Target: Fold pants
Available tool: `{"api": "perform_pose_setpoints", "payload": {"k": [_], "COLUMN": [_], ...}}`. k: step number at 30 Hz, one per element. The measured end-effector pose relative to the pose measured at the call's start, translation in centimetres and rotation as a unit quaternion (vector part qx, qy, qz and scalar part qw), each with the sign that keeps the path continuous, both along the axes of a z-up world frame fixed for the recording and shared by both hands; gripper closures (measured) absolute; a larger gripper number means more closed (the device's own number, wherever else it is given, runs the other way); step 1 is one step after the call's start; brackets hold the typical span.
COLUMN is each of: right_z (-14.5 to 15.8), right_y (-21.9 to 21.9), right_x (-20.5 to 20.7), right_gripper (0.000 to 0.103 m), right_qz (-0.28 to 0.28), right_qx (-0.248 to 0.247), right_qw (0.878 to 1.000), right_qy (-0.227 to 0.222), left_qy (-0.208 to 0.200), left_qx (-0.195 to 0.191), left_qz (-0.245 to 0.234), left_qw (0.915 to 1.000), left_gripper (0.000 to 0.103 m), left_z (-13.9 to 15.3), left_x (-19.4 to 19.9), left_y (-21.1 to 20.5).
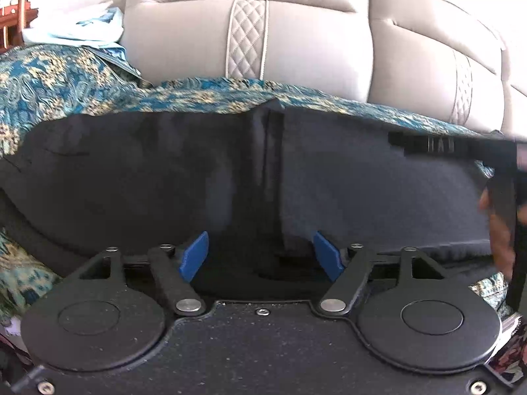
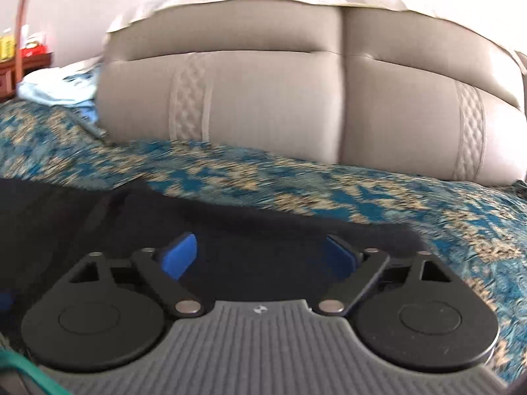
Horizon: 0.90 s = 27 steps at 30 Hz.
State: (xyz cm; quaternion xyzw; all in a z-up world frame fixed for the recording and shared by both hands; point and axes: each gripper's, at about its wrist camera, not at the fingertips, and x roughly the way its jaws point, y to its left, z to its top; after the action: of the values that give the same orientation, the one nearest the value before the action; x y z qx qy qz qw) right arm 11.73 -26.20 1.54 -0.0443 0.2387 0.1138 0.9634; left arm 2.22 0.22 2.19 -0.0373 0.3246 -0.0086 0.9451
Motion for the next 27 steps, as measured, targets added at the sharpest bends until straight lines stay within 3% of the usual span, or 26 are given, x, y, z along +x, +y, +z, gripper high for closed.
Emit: {"api": "perform_pose_setpoints", "payload": {"k": [4, 16, 22, 27], "right_z": [-1.0, -2.6, -4.0, -4.6], "right_y": [2.3, 6.5, 7.5, 7.6], "right_x": [-2.1, -5.7, -6.8, -7.5], "right_gripper": [0.0, 0.0, 0.0, 0.0], "right_qz": [0.029, 0.06, 0.069, 0.067], "right_qx": [0.0, -0.021, -0.037, -0.04], "right_qw": [1.0, 0.998, 0.997, 0.997], "right_qy": [0.001, -0.007, 0.009, -0.01], "left_qy": [-0.009, -0.021, -0.015, -0.029], "left_qx": [0.01, 0.012, -0.025, -0.04], "left_qz": [0.023, 0.115, 0.192, 0.256], "left_qw": [0.9996, 0.993, 0.981, 0.9654], "left_gripper": [0.029, 0.022, 0.022, 0.02], "left_z": [0.6, 1.4, 1.3, 1.0], "left_x": [0.2, 0.0, -0.4, -0.9], "left_y": [1.7, 8.7, 14.3, 18.1]}}
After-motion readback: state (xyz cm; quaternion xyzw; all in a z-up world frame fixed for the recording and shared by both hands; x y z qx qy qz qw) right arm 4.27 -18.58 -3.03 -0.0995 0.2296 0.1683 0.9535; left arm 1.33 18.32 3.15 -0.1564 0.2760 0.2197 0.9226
